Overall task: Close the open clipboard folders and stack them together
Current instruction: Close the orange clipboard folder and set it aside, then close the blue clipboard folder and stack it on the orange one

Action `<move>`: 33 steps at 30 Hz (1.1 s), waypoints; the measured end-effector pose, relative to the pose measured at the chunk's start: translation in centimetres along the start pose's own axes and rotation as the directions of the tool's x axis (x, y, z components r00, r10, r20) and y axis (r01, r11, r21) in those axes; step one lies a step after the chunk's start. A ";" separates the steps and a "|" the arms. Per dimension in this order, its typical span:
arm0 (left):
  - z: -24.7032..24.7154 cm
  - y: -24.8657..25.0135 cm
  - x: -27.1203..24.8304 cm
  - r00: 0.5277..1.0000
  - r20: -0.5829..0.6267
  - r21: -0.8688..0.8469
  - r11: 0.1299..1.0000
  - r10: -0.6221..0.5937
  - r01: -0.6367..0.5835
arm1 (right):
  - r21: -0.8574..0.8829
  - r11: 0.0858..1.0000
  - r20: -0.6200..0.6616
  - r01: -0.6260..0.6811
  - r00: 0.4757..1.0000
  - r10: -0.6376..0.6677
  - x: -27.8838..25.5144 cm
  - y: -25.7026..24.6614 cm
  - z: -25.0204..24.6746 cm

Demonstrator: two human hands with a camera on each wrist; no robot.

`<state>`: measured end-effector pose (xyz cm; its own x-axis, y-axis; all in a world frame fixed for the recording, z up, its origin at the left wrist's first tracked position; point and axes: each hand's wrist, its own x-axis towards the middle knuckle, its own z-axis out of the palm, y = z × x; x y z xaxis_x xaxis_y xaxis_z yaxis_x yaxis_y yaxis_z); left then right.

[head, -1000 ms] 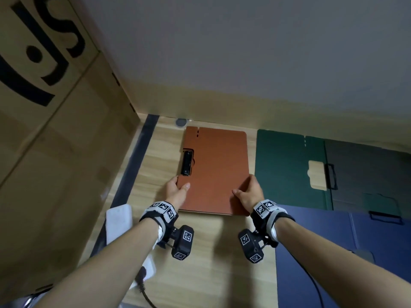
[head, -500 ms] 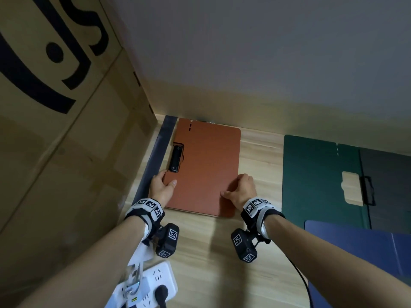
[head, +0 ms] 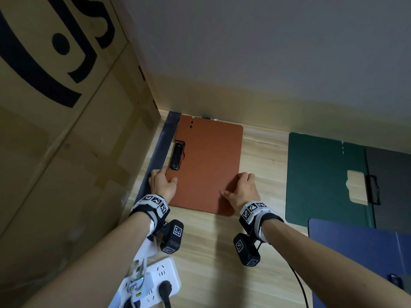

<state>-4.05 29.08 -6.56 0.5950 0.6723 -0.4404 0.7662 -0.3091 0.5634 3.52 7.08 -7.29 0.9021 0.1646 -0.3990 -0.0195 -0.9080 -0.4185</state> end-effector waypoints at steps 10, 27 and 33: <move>0.5 1.2 -2.0 0.999 -0.053 0.024 1.000 0.013 -0.012 | 0.093 0.995 0.085 0.023 0.996 -0.031 0.2 1.8 -1.2; 18.8 12.4 -17.1 0.926 0.232 -0.071 0.955 0.298 -0.289 | 0.323 0.931 -0.104 -0.170 0.971 0.214 -7.8 29.5 -14.9; 25.9 14.2 -22.7 0.927 0.308 0.035 0.971 0.215 -0.237 | 0.324 0.915 -0.135 -0.238 0.946 0.294 -11.1 38.5 -18.5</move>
<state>-0.35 -7.98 -6.67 0.7908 0.3492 -0.5027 0.6116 -0.4824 0.6270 0.77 -36.87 -3.91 0.9060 -0.1629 -0.3906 -0.3723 -0.7454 -0.5529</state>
